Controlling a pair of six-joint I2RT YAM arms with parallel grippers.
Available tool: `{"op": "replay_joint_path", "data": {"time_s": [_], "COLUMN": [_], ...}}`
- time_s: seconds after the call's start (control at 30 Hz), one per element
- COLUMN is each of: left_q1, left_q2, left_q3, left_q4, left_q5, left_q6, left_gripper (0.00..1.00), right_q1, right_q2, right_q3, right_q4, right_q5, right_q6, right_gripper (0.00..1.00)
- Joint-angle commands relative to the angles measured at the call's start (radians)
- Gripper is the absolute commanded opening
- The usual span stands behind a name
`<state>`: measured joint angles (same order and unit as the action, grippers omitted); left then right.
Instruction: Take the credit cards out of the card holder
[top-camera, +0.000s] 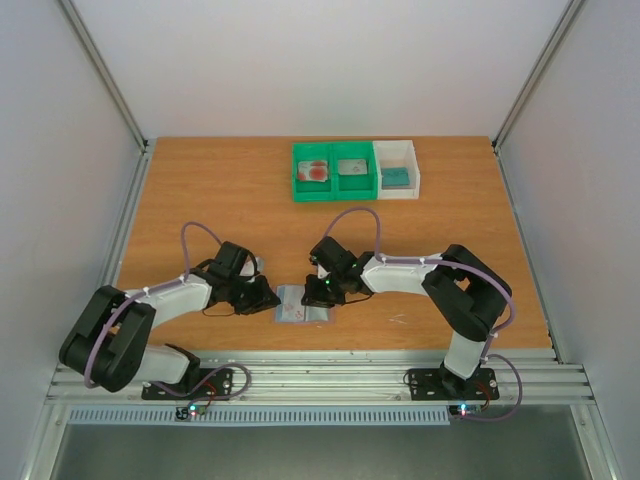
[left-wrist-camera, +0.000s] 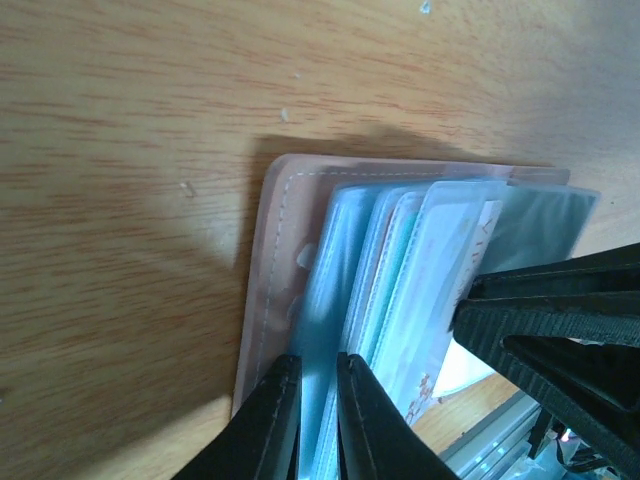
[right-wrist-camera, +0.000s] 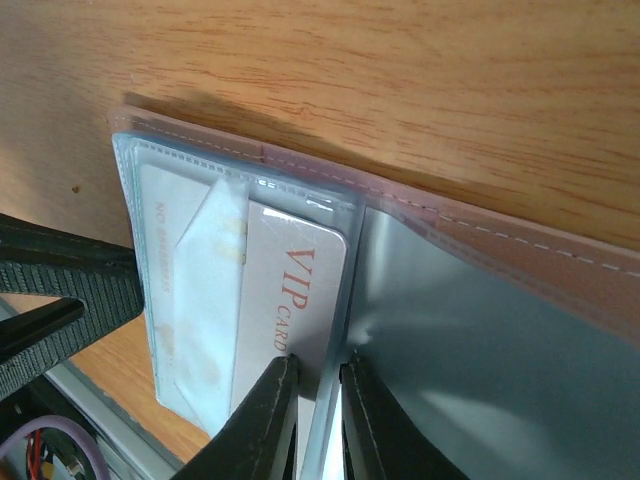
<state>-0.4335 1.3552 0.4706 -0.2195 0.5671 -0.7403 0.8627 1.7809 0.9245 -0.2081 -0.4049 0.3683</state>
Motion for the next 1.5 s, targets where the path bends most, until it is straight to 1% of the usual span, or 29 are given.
{"op": "replay_joint_path", "data": {"time_s": [0.0,0.1,0.33,0.43,0.57,0.73,0.8,1.03,1.07,1.33,1.47], "left_q1": [-0.002,-0.002,-0.002,-0.002,-0.002,-0.002,-0.002,-0.002,-0.002,-0.002,-0.002], "left_q2": [0.021,0.016,0.022,0.022,0.016,0.003,-0.003,-0.010,-0.016,-0.095,-0.155], "left_q3": [-0.007,-0.008,-0.002,-0.004,-0.008,0.002,0.009,0.016,0.011,0.001,-0.023], "left_q4": [-0.003,-0.015,-0.012,-0.010,-0.014,-0.039,-0.052,-0.073,-0.066,-0.113,-0.060], "left_q5": [-0.033,-0.044,-0.053,-0.052,-0.051,-0.047,-0.050,-0.057,-0.049,-0.081,-0.057], "left_q6": [0.030,0.035,0.032,0.032,0.032,0.031,0.036,0.053,0.058,0.062,0.018], "left_gripper": [0.13,0.13,0.13,0.13,0.13,0.13,0.13,0.13,0.14,0.14,0.15], "right_q1": [-0.009,-0.015,-0.027,-0.027,-0.027,-0.027,-0.027,-0.030,-0.030,-0.032,-0.039], "right_q2": [0.005,-0.011,-0.042,-0.052,-0.042,-0.016,-0.014,-0.034,-0.044,-0.109,-0.111], "right_q3": [-0.017,-0.030,-0.056,-0.074,-0.086,-0.088,-0.091,-0.103,-0.110,-0.150,-0.147], "right_q4": [0.003,-0.001,0.018,0.053,0.093,0.136,0.140,0.139,0.140,0.151,0.145], "right_q5": [0.018,0.027,0.034,0.020,-0.009,-0.052,-0.057,-0.060,-0.057,-0.040,-0.059], "right_q6": [-0.011,-0.014,0.009,0.018,0.033,0.043,0.040,0.023,0.024,0.012,0.003], "right_gripper": [0.13,0.10,0.10,0.12,0.20,0.21,0.19,0.02,0.01,0.01,0.01]}}
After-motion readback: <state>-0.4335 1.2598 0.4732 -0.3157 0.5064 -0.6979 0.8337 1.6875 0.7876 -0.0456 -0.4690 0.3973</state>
